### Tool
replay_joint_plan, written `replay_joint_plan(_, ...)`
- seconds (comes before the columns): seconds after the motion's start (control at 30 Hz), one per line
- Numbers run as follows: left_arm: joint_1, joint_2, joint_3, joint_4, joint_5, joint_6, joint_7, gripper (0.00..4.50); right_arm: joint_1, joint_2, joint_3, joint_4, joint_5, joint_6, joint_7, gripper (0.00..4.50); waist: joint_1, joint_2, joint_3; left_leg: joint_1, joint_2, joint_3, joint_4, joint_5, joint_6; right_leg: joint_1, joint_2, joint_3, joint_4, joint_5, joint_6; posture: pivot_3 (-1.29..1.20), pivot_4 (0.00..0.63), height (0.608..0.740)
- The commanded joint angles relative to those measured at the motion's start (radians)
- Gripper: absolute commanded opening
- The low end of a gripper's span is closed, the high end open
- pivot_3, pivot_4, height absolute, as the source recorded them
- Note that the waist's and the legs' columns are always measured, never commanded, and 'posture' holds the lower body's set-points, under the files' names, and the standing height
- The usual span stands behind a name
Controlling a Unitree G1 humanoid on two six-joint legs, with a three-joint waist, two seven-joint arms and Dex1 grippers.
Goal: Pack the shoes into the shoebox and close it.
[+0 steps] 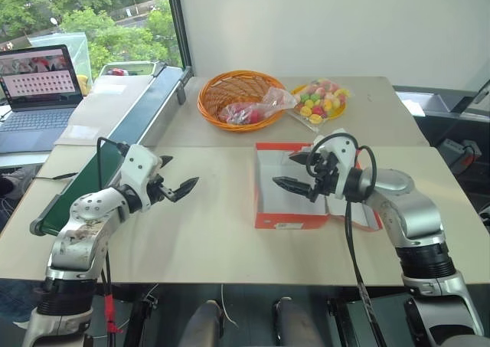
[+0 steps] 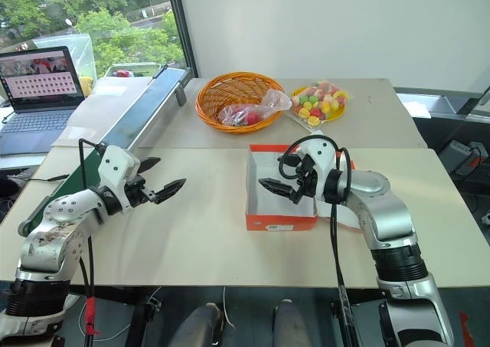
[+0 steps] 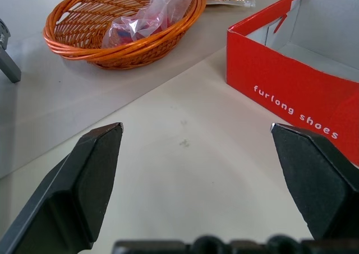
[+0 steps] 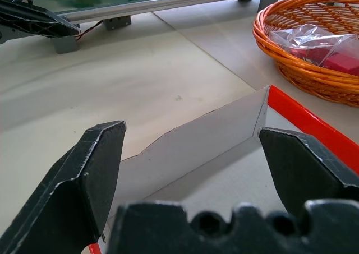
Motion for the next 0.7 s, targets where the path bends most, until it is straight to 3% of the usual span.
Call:
replay_joint_plan(0.03,-0.015,0.002,0.011,-0.01,-0.008,-0.026,-0.017,4.5,-0.029,-0.002,-0.011,-0.053,0.007,0.003,-0.016,4.46,0.0,0.0,0.0,0.0,0.0,0.0,0.0,0.0,0.0,0.0,0.0,0.0,0.0,0.0,0.0,0.0,0.15,0.74)
replay_joint_plan(0.43,0.002,0.027,0.03,-0.054,-0.063,0.053,-0.054,4.5,-0.044,-0.017,-0.032,-0.091,0.058,0.071,-0.003,4.46,-0.001,0.0,0.0,0.0,0.0,0.0,0.0,0.0,0.0,0.0,0.0,0.0,0.0,0.0,0.0,0.0,0.15,0.74)
replay_joint_plan(0.7,0.028,-0.016,0.013,-0.082,-0.035,0.064,0.033,4.5,-0.049,-0.009,-0.028,-0.075,0.07,0.074,0.0,4.46,0.001,0.0,0.0,0.0,0.0,0.0,0.0,0.0,0.0,0.0,0.0,0.0,0.0,0.0,0.0,0.0,0.15,0.74)
